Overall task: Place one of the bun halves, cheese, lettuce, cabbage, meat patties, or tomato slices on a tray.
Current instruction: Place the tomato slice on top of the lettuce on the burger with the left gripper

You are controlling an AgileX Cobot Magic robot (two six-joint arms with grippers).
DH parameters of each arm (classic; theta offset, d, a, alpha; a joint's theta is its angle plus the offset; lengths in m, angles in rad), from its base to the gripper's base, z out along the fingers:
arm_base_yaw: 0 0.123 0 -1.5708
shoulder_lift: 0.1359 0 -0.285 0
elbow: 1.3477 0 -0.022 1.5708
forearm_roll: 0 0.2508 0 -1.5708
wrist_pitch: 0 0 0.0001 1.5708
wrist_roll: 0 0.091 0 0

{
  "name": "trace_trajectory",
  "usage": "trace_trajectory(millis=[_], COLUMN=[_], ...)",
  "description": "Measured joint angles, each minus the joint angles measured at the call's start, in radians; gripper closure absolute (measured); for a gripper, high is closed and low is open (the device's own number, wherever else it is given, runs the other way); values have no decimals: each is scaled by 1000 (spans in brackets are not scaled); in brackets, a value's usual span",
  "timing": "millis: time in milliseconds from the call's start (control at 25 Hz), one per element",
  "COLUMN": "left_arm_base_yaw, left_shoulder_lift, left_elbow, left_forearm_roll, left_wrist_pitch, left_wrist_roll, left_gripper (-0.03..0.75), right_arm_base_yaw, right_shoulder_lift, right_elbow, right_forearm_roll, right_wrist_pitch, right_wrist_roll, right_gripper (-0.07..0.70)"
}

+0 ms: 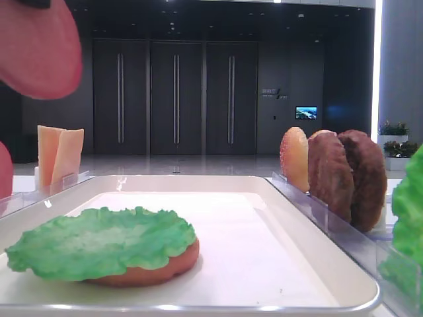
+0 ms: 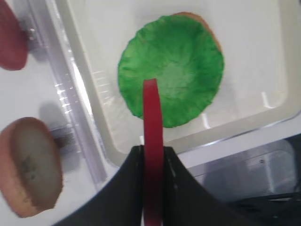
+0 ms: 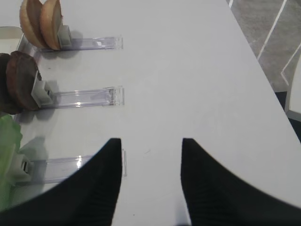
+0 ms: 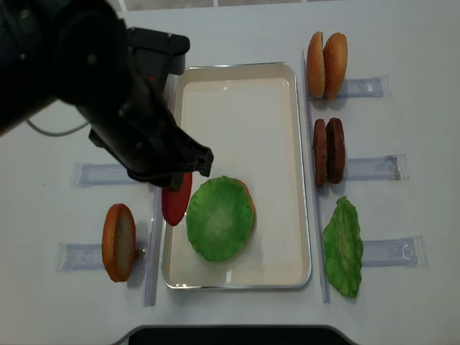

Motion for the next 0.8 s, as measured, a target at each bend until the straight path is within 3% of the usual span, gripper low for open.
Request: trace_trajectory(millis=[280,480,600,800], left_arm_base_yaw=[179,270,307,348], left_shoulder_lift=[-58,-59,-59,-59], left_elbow=[216,331,381,455], left_forearm_roll=[-278,-604,-756,-883], left_wrist_pitch=[-239,-394,-431,-456], left_wrist_roll=[237,522,660,800], left_gripper=[660,660,660,660], right_arm_base_yaw=[0,0,0,0], right_shoulder_lift=[0,0,0,0], right_elbow=[0,0,0,0], right_forearm_roll=[0,0,0,0], right_wrist_pitch=[0,0,0,0], right_wrist_roll=[0,0,0,0], right_gripper=[341,341,341,341])
